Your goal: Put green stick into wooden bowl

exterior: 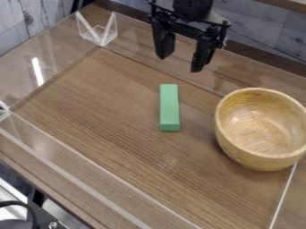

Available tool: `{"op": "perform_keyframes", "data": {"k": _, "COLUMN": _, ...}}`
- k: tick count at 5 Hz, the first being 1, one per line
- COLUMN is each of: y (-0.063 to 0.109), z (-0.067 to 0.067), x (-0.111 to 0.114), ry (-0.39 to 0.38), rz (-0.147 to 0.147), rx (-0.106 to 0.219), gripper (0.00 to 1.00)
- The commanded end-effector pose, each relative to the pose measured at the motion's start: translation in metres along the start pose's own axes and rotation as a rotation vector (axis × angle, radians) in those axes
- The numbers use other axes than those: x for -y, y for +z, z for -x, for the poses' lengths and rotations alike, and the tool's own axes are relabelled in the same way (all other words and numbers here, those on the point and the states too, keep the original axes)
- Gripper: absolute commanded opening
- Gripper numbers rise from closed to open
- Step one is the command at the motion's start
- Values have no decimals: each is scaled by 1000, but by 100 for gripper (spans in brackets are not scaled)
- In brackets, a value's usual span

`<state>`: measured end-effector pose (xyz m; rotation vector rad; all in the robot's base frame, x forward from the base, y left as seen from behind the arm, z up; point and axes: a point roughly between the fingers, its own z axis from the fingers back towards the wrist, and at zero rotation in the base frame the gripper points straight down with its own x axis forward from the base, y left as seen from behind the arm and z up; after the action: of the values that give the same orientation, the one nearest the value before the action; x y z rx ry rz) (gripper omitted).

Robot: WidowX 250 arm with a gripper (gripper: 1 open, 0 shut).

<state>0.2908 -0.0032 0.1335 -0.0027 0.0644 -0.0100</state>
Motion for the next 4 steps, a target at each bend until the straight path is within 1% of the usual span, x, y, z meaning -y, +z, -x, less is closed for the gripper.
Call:
{"op": "perform_keyframes", "data": {"k": 1, "y": -14, "z": -1, "x": -7, "ry": 13, "rz": -6, "rx": -1, "gripper": 100}}
{"op": "perform_keyframes", "data": {"k": 2, "y": -34, "z": 1, "x": -13, "ry": 12, "rz": -20, "rx": -12, "gripper": 100}}
{"op": "perform_keyframes", "data": {"k": 3, "y": -46, "z": 2, "x": -19, "ry": -2, "rz": -35, "rx": 5, "gripper": 100}}
{"op": "perform_keyframes", "data": {"k": 4, "y": -54, "z": 1, "x": -22, "ry": -9, "rz": -42, "rx": 9, "gripper": 100}}
